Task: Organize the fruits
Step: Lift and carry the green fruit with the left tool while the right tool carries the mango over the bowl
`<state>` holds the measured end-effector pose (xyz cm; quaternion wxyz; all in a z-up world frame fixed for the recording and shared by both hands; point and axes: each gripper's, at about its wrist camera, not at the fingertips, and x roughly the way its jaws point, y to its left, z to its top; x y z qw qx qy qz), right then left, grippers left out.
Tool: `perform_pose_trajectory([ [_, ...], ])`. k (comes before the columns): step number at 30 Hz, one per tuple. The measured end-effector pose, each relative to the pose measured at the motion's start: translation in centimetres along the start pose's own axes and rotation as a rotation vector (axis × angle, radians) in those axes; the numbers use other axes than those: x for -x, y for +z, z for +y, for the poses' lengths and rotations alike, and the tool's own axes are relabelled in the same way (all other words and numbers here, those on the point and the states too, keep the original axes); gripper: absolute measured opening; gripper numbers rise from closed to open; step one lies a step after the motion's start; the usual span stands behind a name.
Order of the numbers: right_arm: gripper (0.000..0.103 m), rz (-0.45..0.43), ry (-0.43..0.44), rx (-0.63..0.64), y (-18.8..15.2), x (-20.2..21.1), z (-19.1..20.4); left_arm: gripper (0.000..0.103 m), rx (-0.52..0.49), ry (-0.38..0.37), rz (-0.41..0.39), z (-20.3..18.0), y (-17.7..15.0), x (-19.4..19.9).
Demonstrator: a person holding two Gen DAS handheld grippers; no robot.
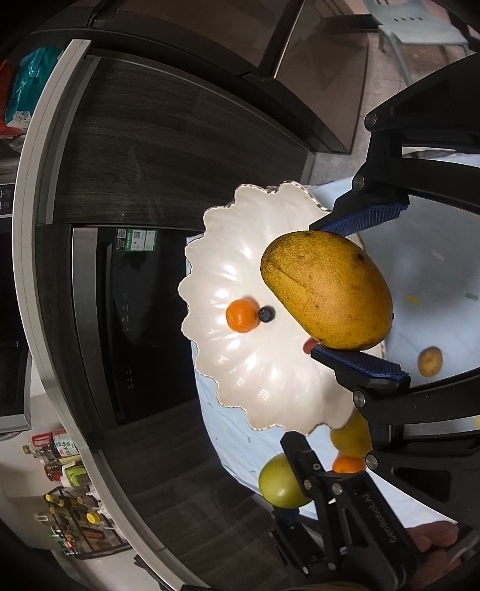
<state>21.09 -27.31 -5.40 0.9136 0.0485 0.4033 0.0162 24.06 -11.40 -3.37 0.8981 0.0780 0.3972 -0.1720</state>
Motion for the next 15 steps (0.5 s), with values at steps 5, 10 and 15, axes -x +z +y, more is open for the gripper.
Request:
perform_pose_trajectory([
  [5, 0.059, -0.003, -0.011, 0.006, 0.4, -0.9, -0.5, 0.047, 0.0, -0.002, 0.003, 0.1, 0.6, -1.1],
  [10, 0.059, -0.001, -0.019, 0.003, 0.8, -2.0, -0.9, 0.047, 0.001, -0.001, 0.013, 0.3, 1.2, -2.5],
  [15, 0.059, 0.002, -0.029, 0.009, 1.2, -3.2, -1.1, 0.048, 0.003, 0.0, 0.023, 0.5, 1.5, -3.9],
])
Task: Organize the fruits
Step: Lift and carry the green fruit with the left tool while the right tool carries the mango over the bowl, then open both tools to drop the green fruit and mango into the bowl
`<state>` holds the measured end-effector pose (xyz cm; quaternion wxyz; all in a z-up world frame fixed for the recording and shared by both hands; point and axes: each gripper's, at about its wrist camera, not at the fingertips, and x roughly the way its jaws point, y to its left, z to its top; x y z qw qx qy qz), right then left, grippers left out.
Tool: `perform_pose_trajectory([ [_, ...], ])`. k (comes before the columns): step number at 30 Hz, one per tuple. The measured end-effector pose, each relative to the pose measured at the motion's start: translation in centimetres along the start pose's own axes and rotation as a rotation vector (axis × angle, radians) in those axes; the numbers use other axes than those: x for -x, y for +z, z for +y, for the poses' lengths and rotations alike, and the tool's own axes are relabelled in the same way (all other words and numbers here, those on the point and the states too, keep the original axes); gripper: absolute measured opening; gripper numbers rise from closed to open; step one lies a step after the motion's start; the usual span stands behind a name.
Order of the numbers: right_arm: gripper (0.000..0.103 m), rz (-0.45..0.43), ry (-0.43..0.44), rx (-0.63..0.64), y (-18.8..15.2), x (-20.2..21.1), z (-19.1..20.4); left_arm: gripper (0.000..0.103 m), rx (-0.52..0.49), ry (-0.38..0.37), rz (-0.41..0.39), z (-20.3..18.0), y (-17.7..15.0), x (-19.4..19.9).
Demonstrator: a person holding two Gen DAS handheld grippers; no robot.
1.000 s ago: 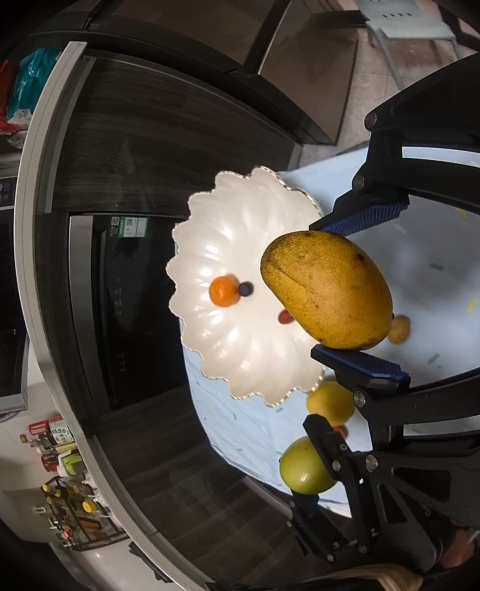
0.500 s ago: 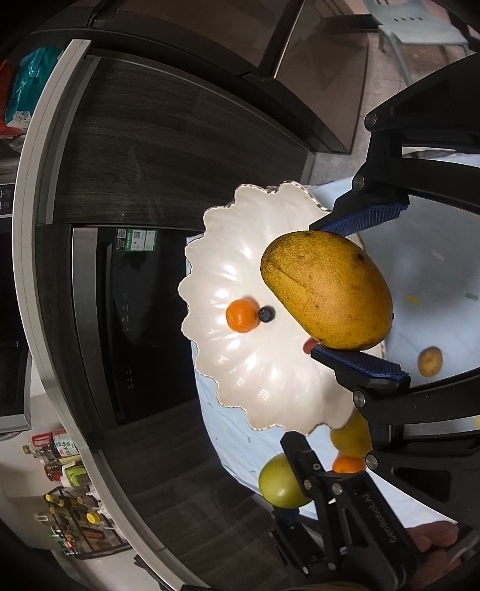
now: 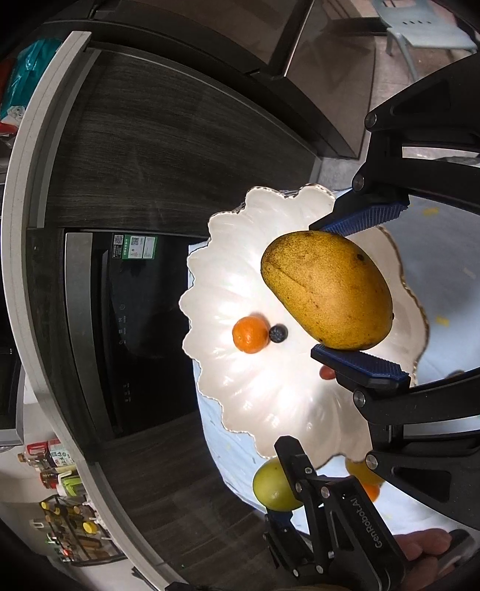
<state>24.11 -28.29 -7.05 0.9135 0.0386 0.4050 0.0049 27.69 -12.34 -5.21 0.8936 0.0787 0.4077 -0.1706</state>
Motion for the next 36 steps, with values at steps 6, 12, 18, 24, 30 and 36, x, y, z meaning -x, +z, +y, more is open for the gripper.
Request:
perform_pose_trajectory([
  [6, 0.059, 0.002, -0.014, -0.006, 0.3, -1.1, -0.6, 0.048, 0.009, -0.004, 0.007, 0.1, 0.6, -1.3],
  [12, 0.059, 0.012, -0.025, -0.015, 0.3, -2.0, -1.0, 0.048, 0.009, -0.01, 0.014, 0.1, 0.9, -2.4],
  [18, 0.06, 0.034, -0.026, -0.016, 0.3, -2.9, -1.1, 0.051, 0.019, -0.007, 0.038, 0.1, 0.9, -3.3],
  [24, 0.084, -0.004, -0.054, -0.041, 0.5, -2.4, -1.4, 0.076, 0.0, 0.032, -0.023, 0.0, 1.4, -2.1],
  [30, 0.084, -0.03, -0.06, -0.04, 0.9, -1.2, -1.2, 0.082, 0.005, 0.05, -0.043, 0.2, 1.8, -1.1],
  [36, 0.084, -0.042, -0.054, -0.035, 0.8, -0.1, -0.6, 0.083, 0.009, 0.061, -0.055, 0.5, 1.7, 0.1],
])
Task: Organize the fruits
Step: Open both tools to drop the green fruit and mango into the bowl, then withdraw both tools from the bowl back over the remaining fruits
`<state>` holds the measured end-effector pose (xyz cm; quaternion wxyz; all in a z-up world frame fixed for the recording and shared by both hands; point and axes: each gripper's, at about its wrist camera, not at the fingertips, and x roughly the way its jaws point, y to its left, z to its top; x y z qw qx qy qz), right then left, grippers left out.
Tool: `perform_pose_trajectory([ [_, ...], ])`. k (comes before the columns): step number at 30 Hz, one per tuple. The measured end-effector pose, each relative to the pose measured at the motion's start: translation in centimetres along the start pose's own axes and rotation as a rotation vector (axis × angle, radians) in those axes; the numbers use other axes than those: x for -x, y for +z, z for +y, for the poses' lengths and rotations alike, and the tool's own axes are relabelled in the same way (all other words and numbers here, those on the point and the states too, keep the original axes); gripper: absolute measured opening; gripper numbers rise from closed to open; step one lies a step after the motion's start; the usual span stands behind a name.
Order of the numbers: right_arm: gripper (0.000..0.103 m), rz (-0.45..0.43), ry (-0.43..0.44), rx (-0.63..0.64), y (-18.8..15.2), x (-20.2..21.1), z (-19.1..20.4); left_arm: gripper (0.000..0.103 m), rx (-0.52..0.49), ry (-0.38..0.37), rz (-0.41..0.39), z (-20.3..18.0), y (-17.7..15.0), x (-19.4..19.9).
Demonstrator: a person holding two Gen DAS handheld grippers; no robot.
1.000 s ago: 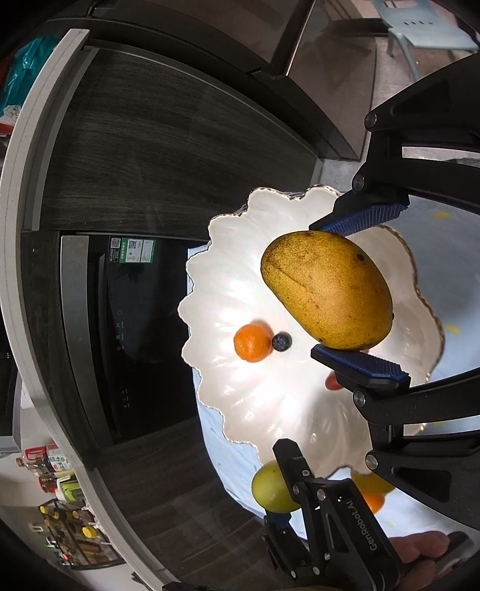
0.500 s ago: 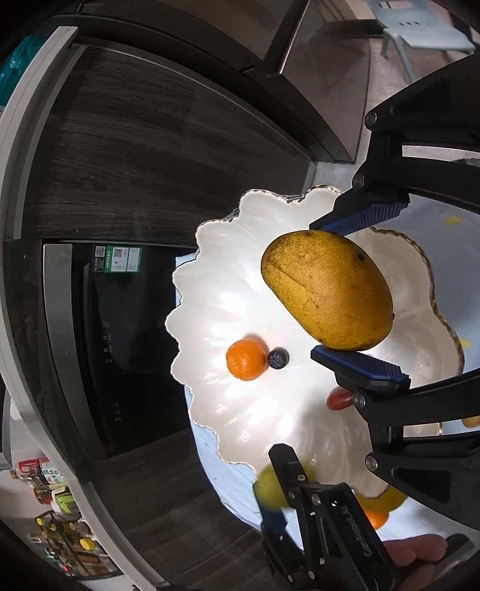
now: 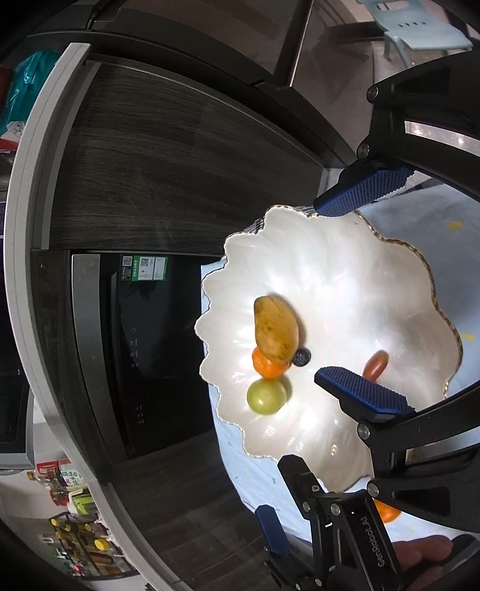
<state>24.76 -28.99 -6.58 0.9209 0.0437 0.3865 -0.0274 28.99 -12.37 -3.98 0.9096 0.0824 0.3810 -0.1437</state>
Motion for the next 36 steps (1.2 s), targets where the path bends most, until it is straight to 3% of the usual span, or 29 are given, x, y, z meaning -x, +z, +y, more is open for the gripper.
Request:
perform_pose_trajectory([
  [36, 0.084, -0.088, 0.022, 0.061, -2.6, 8.6, 4.9, 0.084, 0.04, 0.051, -0.071, 2.8, -4.3, 10.2],
])
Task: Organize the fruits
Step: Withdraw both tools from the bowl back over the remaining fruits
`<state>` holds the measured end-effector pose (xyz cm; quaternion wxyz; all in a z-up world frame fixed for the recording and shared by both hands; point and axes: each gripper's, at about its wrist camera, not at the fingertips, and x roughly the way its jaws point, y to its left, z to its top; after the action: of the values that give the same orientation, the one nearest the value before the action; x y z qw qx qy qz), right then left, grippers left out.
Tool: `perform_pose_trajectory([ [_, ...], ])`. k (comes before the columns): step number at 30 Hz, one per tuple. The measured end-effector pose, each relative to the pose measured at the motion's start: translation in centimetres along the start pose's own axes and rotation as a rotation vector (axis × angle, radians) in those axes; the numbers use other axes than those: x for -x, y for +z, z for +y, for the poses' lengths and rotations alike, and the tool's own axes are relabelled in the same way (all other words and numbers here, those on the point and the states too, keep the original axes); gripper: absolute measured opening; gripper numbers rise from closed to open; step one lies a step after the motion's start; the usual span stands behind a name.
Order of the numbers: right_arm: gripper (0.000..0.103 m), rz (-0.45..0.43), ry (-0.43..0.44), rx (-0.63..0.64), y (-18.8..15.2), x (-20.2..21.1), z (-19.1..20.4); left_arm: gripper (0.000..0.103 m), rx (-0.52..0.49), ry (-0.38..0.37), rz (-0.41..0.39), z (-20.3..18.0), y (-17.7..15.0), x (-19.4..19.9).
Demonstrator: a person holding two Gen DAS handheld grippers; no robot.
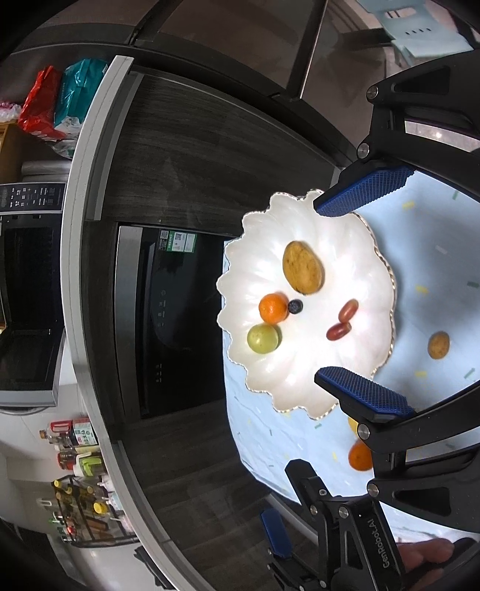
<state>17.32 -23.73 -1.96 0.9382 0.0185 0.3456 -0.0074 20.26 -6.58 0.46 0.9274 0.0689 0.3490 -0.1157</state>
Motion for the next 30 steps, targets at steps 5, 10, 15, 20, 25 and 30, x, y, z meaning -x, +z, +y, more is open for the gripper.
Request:
perform_pose_trajectory([
  [5, 0.084, -0.008, 0.009, 0.01, -0.5, 0.6, 0.8, 0.084, 0.004, 0.003, -0.004, 0.5, -0.7, 0.8],
  [10, 0.084, -0.016, 0.012, 0.022, -1.0, 1.0, 1.4, 0.084, 0.001, 0.005, -0.006, 0.8, -1.6, 1.4],
  [15, 0.084, -0.023, 0.013, 0.03, -1.6, 1.5, 1.9, 0.084, -0.003, 0.004, -0.009, 1.0, -2.4, 1.8],
  [20, 0.084, -0.021, 0.02, 0.039, -2.5, 1.7, 2.4, 0.084, -0.014, -0.003, -0.014, 1.2, -3.7, 2.3],
  [25, 0.084, -0.02, 0.03, 0.047, -3.3, 1.7, 3.0, 0.084, -0.013, -0.008, -0.012, 1.5, -4.7, 2.4],
  [30, 0.084, -0.021, 0.04, 0.053, -4.0, 1.7, 3.5, 0.084, -0.009, -0.013, -0.005, 1.7, -5.5, 2.2],
])
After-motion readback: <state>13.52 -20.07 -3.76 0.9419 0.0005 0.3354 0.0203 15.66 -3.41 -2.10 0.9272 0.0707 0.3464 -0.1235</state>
